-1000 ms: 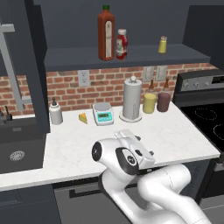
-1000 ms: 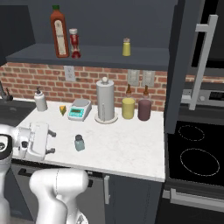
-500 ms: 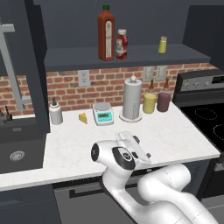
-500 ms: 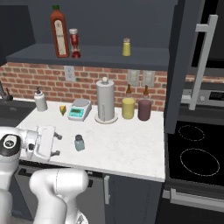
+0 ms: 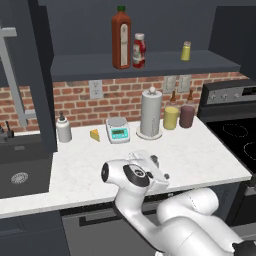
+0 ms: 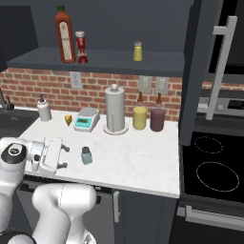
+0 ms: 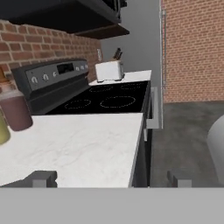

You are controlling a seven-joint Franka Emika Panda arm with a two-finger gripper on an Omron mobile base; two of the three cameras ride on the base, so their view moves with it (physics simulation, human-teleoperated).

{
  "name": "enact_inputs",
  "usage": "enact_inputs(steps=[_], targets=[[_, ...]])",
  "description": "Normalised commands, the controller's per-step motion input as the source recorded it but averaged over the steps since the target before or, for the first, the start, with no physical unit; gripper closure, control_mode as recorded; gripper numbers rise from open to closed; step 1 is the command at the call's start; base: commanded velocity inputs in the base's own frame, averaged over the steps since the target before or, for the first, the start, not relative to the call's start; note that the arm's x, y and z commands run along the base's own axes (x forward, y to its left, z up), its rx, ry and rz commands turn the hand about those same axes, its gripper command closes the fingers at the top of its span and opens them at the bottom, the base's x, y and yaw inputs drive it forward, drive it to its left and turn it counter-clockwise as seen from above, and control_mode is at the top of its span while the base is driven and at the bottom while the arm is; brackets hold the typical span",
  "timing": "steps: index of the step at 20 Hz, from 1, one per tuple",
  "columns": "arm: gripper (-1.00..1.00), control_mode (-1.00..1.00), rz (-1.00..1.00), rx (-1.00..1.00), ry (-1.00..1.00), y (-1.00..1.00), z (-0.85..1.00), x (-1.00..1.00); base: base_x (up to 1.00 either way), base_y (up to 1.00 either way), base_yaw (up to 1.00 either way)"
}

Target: Put the shaker and condiment bottle from the counter next to their counterparts in the cabinet.

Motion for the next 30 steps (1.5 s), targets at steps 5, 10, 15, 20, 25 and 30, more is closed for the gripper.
enact_inputs(steps=[5, 10, 15, 20, 25, 30], targets=[[-1.0, -1.0, 0.0, -0.06, 0.03, 0.01, -0.25, 0.14, 0.0, 0.0, 0.0], [-1.0, -1.0, -0.01, -0.01, 0.13, 0.01, -0.03, 0.23, 0.0, 0.0, 0.0], [-1.0, -1.0, -0.01, -0.02, 0.16, 0.01, -0.05, 0.21, 0.0, 0.0, 0.0], [-1.0, -1.0, 0.0, -0.12, 0.06, 0.15, -0.26, 0.07, 0.0, 0.0, 0.0], [-1.0, -1.0, 0.0, -0.05, 0.06, 0.02, -0.05, 0.21, 0.0, 0.0, 0.0], [-1.0, -1.0, 0.0, -0.01, 0.03, 0.0, 0.0, 0.17, 0.0, 0.0, 0.0]])
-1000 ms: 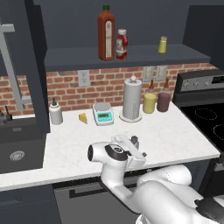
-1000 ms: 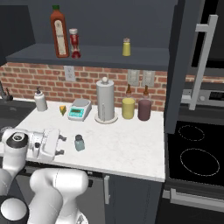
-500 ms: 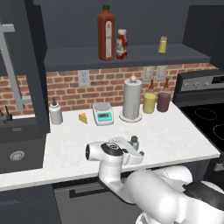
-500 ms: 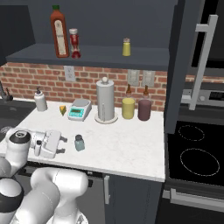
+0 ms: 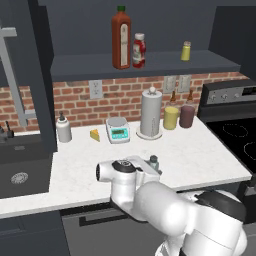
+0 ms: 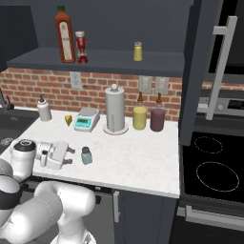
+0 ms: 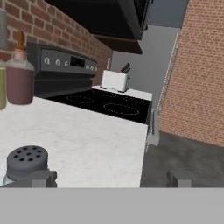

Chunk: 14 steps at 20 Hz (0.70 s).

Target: Put the shaker and condiment bottle from the counter next to their counterparts in the cabinet.

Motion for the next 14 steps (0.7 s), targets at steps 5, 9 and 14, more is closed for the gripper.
enact_inputs(steps=[5, 9, 14], targets=[[-1.0, -1.0, 0.0, 0.0, 0.0, 0.0, -0.02, 0.04, 0.0, 0.0, 0.0], [-1.0, -1.0, 0.0, 0.0, 0.0, 0.0, -0.08, 0.0, 0.0, 0.0, 0.0], [-1.0, -1.0, 0.0, 0.0, 0.0, 0.0, -0.08, 0.0, 0.0, 0.0, 0.0]])
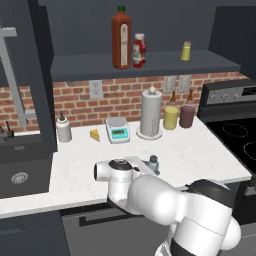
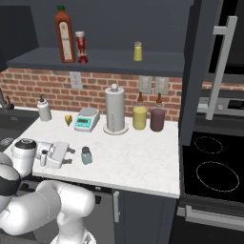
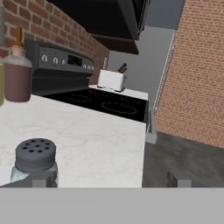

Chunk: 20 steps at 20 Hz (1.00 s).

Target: Put the shaker and condiment bottle from the counter next to their counterparts in the cabinet.

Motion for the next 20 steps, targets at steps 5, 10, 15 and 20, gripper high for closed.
enact_inputs(steps=[5, 10, 15, 20], targets=[[-1.0, -1.0, 0.0, 0.0, 0.0, -0.02, -0.01, 0.04, 0.0, 0.0, 0.0], [-1.0, -1.0, 0.0, 0.0, 0.0, -0.03, 0.0, 0.18, 0.0, 0.0, 0.0], [-1.0, -1.0, 0.0, 0.0, 0.0, 0.0, 0.0, 0.13, 0.0, 0.0, 0.0], [-1.0, -1.0, 0.0, 0.0, 0.0, 0.0, -0.01, 0.09, 0.0, 0.0, 0.0]])
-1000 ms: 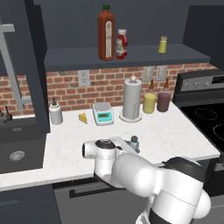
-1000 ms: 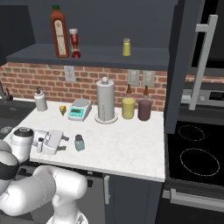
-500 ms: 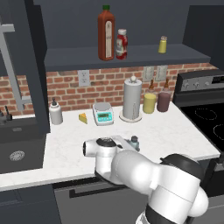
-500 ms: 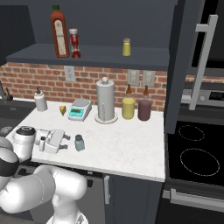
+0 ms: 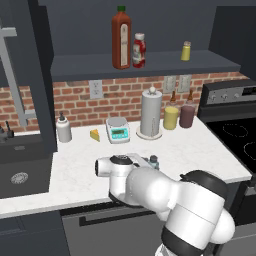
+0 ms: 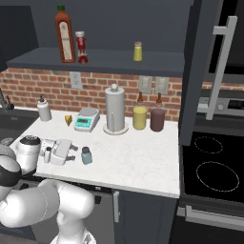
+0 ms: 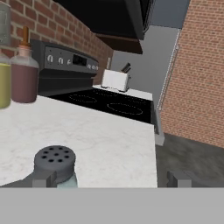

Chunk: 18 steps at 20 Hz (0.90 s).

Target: Put the shaker and condiment bottle from the counter next to their counterparts in the cabinet.

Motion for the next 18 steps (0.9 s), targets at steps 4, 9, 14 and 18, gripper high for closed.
enact_inputs(steps=[4, 9, 14, 18], targets=[[-1.0, -1.0, 0.0, 0.0, 0.0, -0.02, -0.07, 0.14, 0.0, 0.0, 0.0], [-1.0, -1.0, 0.0, 0.0, -0.01, -0.03, -0.2, 0.15, 0.0, 0.0, 0.0], [-1.0, -1.0, 0.0, 0.0, -0.03, -0.03, -0.18, 0.15, 0.0, 0.0, 0.0], [-1.0, -1.0, 0.0, 0.0, -0.03, 0.0, -0.06, 0.05, 0.0, 0.0, 0.0]])
